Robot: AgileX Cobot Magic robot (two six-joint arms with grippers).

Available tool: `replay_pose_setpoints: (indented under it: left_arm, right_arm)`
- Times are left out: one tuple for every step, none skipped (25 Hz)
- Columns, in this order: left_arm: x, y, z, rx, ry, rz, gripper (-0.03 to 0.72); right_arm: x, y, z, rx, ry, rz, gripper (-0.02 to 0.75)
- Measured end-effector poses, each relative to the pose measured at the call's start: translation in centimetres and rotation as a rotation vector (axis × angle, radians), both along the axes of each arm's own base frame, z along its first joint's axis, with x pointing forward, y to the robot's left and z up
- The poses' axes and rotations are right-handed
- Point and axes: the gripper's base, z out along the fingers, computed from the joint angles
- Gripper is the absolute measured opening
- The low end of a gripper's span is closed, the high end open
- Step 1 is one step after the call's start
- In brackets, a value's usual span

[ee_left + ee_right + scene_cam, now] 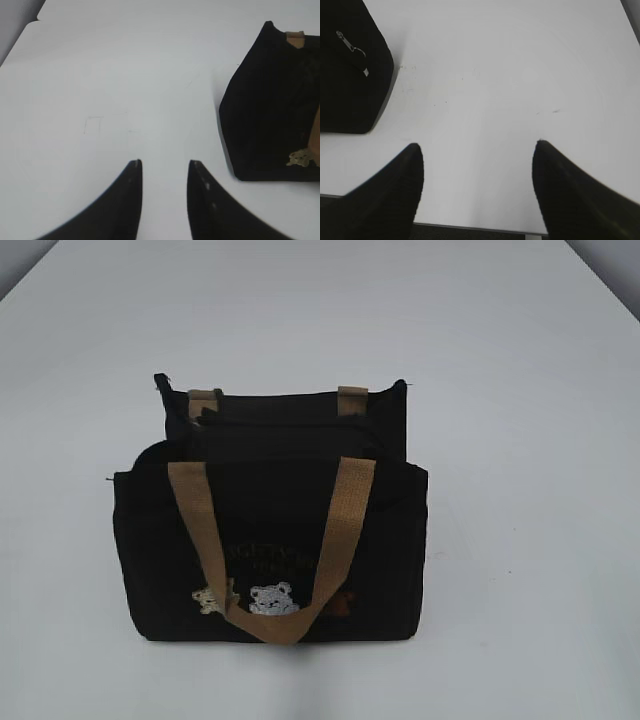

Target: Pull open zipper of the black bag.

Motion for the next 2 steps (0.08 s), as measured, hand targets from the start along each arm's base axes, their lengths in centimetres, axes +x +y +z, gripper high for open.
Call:
replay_pose_setpoints:
  left_arm:
    - [0.0,0.0,0.0,0.0,0.0,0.0,0.233]
    - [0.0,0.0,0.0,0.0,0.0,0.0,0.233]
  right_arm:
    - [0.0,0.0,0.0,0.0,0.0,0.0,0.527]
    - [0.0,0.0,0.0,0.0,0.0,0.0,0.527]
